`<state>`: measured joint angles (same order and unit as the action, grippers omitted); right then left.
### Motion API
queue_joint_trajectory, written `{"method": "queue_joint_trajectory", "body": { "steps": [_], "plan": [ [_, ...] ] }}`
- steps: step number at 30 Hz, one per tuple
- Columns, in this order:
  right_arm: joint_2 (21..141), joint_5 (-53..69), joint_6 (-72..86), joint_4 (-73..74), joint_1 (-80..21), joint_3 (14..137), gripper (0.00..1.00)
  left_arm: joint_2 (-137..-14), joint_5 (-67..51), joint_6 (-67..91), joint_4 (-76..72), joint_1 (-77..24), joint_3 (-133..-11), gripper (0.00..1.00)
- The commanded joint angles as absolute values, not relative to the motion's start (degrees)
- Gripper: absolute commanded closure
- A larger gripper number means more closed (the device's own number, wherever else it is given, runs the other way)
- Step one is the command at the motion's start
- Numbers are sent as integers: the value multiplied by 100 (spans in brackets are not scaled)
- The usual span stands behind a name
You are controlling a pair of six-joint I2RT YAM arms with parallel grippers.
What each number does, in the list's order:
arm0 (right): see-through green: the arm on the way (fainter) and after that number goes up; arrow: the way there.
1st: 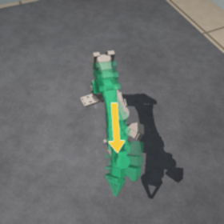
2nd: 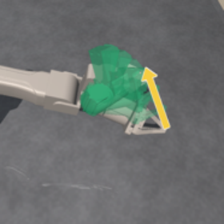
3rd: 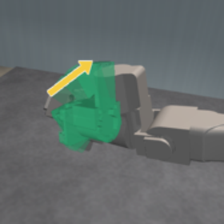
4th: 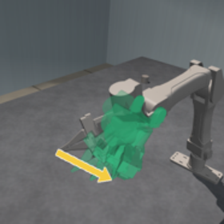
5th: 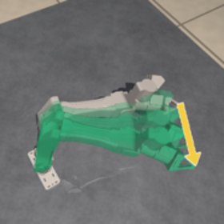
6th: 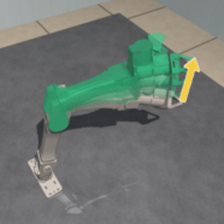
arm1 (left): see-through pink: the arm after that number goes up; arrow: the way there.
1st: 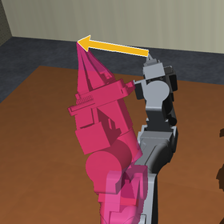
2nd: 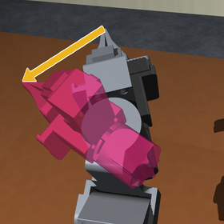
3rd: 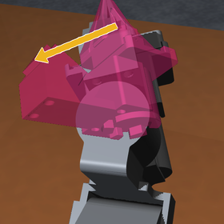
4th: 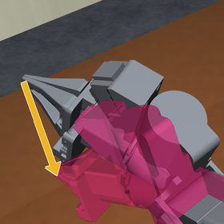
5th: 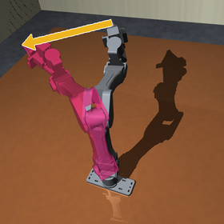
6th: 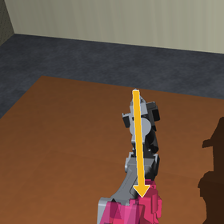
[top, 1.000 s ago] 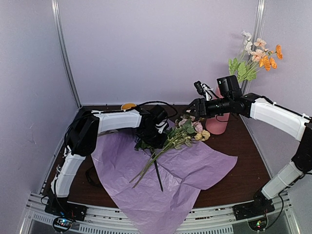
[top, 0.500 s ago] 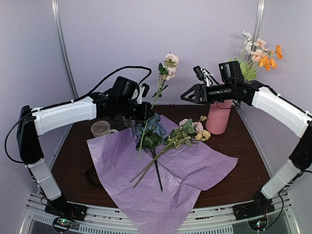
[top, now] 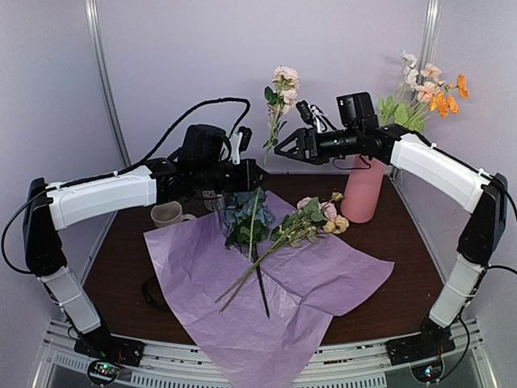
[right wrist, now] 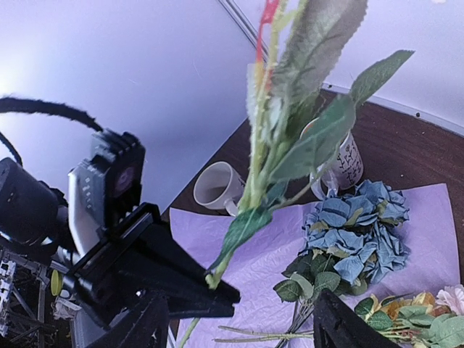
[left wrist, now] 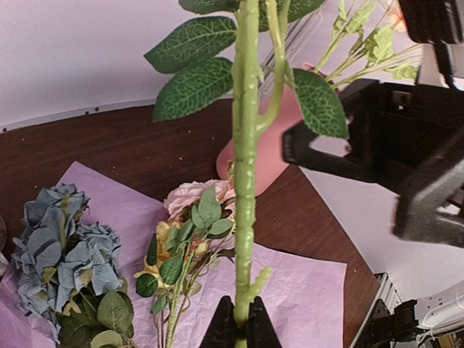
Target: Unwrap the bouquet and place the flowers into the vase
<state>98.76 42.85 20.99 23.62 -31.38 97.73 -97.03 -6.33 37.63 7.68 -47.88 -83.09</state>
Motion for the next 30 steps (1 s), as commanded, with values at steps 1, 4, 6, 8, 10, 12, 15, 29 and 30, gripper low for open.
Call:
{"method": "queue_joint_trajectory", "body": {
  "steps": [1,4,6,8,10,12,15,29,30],
  "plan": [
    [10066,4339,2308,2127,-3193,10093,32,-9743,-775,3747,336,-4994,-8632,100],
    [10172,4276,2274,2191,-3194,10207,33,-9843,-750,3704,452,-5146,-8781,100],
    [10228,4280,2288,2182,-3191,10250,35,-9922,-739,3684,501,-5224,-8846,100],
    [10251,4299,2324,2127,-3198,10249,43,-9976,-737,3671,555,-5276,-8904,100],
    [10247,4318,2317,2113,-3192,10263,54,-10001,-751,3697,562,-5295,-8899,100],
    [10223,4320,2260,2134,-3191,10300,77,-10011,-722,3709,562,-5300,-8877,100],
    [10126,4223,2107,2254,-3191,10316,100,-10045,-652,3638,673,-5295,-8907,96],
    [8804,2728,352,2571,-2171,10727,100,-10207,-704,3033,1398,-5291,-8808,2],
    [8693,2510,175,2525,-2109,10733,100,-10197,-730,3035,1405,-5291,-8778,2]
  ]
}}
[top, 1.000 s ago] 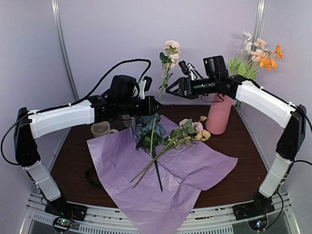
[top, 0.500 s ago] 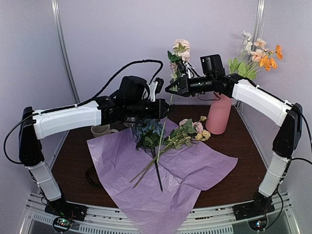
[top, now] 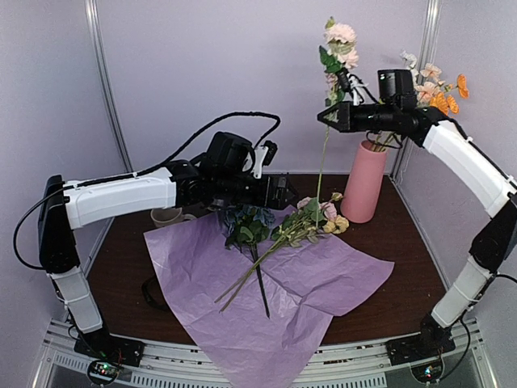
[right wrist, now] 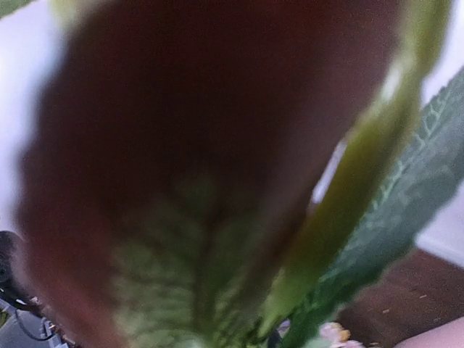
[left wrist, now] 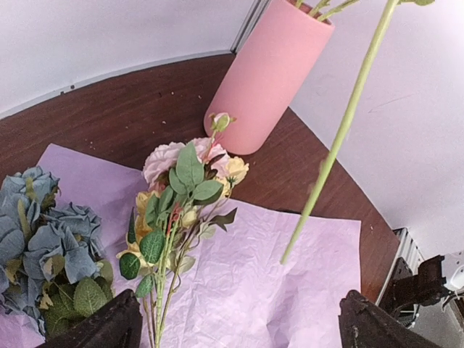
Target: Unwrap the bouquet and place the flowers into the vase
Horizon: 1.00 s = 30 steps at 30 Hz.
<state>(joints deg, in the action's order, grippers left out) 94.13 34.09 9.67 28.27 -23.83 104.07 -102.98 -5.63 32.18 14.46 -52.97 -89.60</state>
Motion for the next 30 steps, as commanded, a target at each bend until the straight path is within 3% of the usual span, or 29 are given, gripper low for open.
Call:
{"method": "queue_joint_trajectory", "body": {
  "steps": [1,5,18,30],
  "plan": [
    [8588,2235,10,2442,-2051,10713,100,-10195,-757,3036,1406,-5291,-8760,2],
    [8422,1504,-423,2178,-1803,10843,100,-10195,-829,3035,1398,-5291,-8717,2],
    [9016,983,-645,1859,-1037,12008,100,-10292,-1000,3146,1340,-5300,-8687,2],
    [9060,1156,-302,835,-675,10226,100,-10309,-832,3149,1491,-5295,-8695,2]
  ]
}}
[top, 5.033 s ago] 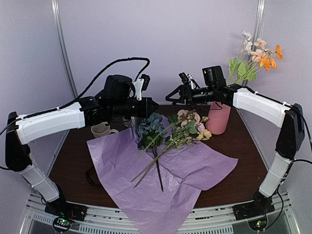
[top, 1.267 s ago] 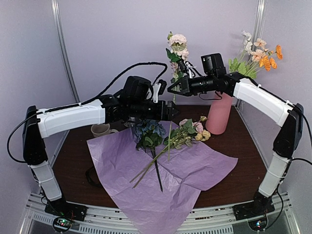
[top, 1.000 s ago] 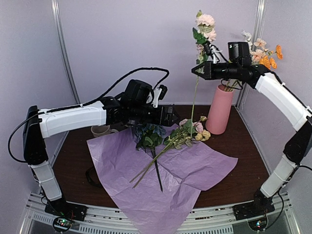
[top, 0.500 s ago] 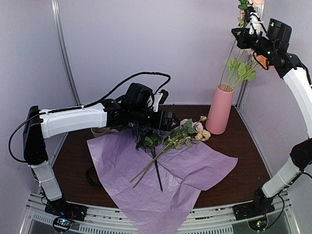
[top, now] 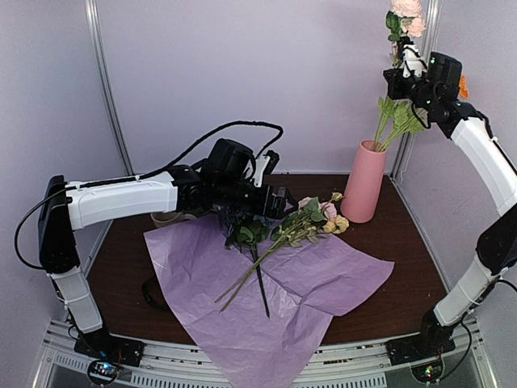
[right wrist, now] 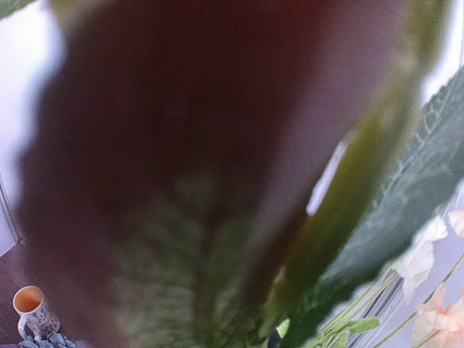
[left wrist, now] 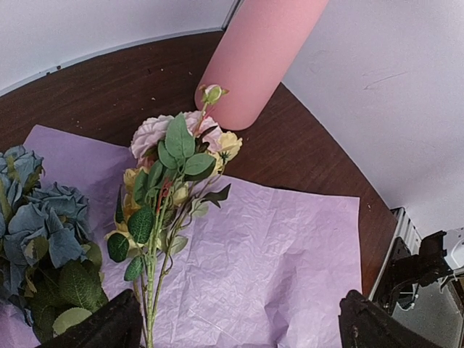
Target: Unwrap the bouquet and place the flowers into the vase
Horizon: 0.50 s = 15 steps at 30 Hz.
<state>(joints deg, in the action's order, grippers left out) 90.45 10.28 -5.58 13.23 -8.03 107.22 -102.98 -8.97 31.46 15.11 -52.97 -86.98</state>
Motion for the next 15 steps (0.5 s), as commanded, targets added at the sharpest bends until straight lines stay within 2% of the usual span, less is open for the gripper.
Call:
{"method": "queue_joint_trajectory", "body": {
  "steps": [1,6,10,11,13,15],
  "plan": [
    [9061,1183,-293,814,-670,10084,100,-10314,-808,3150,1512,-5291,-8707,2],
    [8969,1224,-299,616,-668,9240,99,-10317,-745,3162,1549,-5291,-8723,2],
    [8908,1308,-275,592,-669,8747,90,-10390,-797,3133,1615,-5291,-8822,2],
    [8898,1309,-259,607,-668,8651,84,-10407,-788,3122,1643,-5291,-8854,2],
    [8882,1303,-246,714,-670,8505,65,-10431,-755,3112,1696,-5291,-8914,2],
    [8830,1246,-236,939,-668,8453,56,-10426,-640,3103,1799,-5291,-8947,2]
  ]
}}
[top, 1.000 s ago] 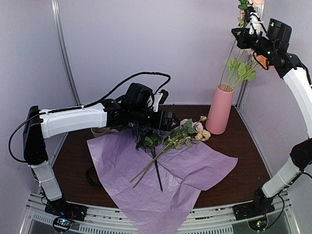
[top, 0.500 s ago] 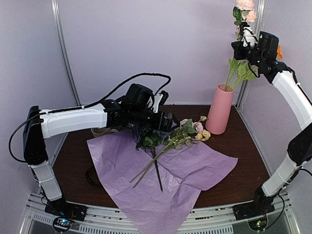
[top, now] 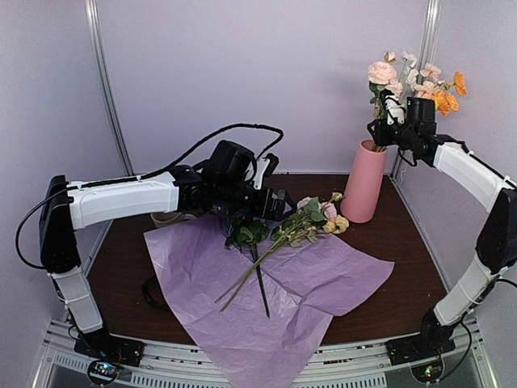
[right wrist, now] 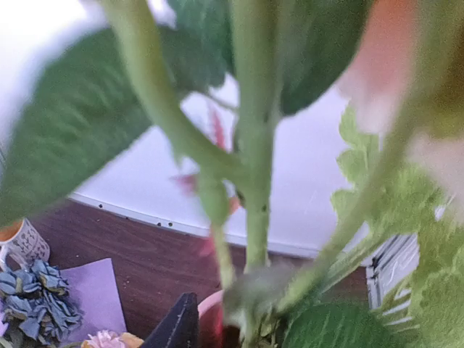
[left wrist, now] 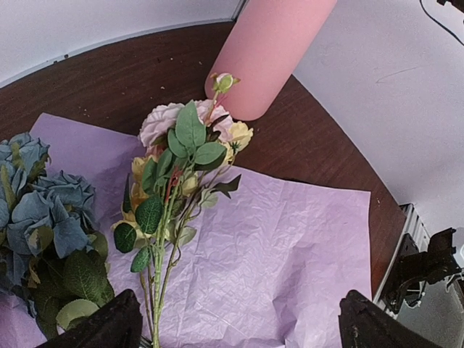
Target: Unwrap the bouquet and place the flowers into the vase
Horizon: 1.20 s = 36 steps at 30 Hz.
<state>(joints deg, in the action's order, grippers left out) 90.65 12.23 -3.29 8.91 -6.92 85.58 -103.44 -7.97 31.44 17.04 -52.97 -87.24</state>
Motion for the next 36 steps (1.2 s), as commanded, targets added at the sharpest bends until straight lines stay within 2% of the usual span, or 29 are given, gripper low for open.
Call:
{"method": "queue_joint_trajectory", "body": {
  "steps": [1,4,9,12,15,20,26,36],
  "plan": [
    [8760,1193,-213,1043,-668,8424,52,-10418,-535,3084,1847,-5291,-8959,2],
    [8415,1076,-77,1365,-668,8209,38,-10322,-58,3093,2125,-5291,-8931,2],
    [7545,1255,43,1811,-675,7620,28,-10234,-75,2847,2295,-5215,-8796,2],
    [6985,1476,63,1949,-677,7222,26,-10244,-115,2676,2419,-5174,-8720,9],
    [6573,2054,103,2101,-694,6883,26,-10309,-371,2455,2588,-5145,-8673,20],
    [6390,3452,-103,2029,-853,6197,28,-10521,-709,2080,3023,-5133,-8702,30],
    [6501,4165,-281,1248,-993,5339,30,-11178,-1002,1619,3726,-5133,-9164,45],
    [6531,4284,-319,856,-1020,4961,32,-11640,-782,1339,4321,-5141,-9380,45]
  ]
}}
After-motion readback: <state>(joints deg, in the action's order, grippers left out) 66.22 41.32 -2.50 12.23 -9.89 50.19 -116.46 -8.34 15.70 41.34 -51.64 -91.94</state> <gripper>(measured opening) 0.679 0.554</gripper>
